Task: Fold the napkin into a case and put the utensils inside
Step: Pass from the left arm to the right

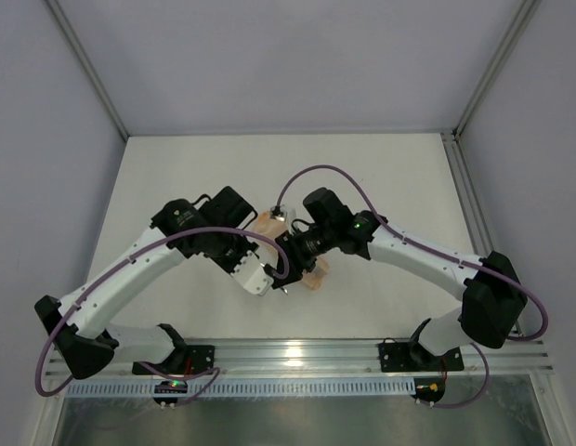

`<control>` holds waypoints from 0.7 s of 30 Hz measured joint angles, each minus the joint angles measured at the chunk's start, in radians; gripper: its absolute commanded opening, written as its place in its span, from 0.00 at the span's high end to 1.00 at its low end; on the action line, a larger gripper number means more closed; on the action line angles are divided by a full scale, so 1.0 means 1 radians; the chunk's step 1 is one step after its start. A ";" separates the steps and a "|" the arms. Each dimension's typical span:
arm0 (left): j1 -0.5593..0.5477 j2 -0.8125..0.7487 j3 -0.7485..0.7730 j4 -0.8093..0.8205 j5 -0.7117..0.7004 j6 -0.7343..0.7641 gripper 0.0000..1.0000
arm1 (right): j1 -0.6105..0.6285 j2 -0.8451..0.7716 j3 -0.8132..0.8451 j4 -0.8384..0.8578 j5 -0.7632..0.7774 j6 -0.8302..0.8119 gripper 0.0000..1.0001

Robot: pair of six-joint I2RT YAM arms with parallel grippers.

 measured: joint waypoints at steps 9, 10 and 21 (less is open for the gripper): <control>-0.001 0.009 0.004 0.000 0.011 -0.027 1.00 | 0.004 0.001 -0.017 0.089 0.005 0.082 0.92; -0.001 0.009 0.005 -0.002 0.013 -0.031 1.00 | 0.004 0.001 -0.017 0.091 0.005 0.085 0.96; -0.001 0.026 0.020 -0.027 0.047 -0.068 1.00 | 0.004 0.001 -0.064 0.142 -0.020 0.183 0.79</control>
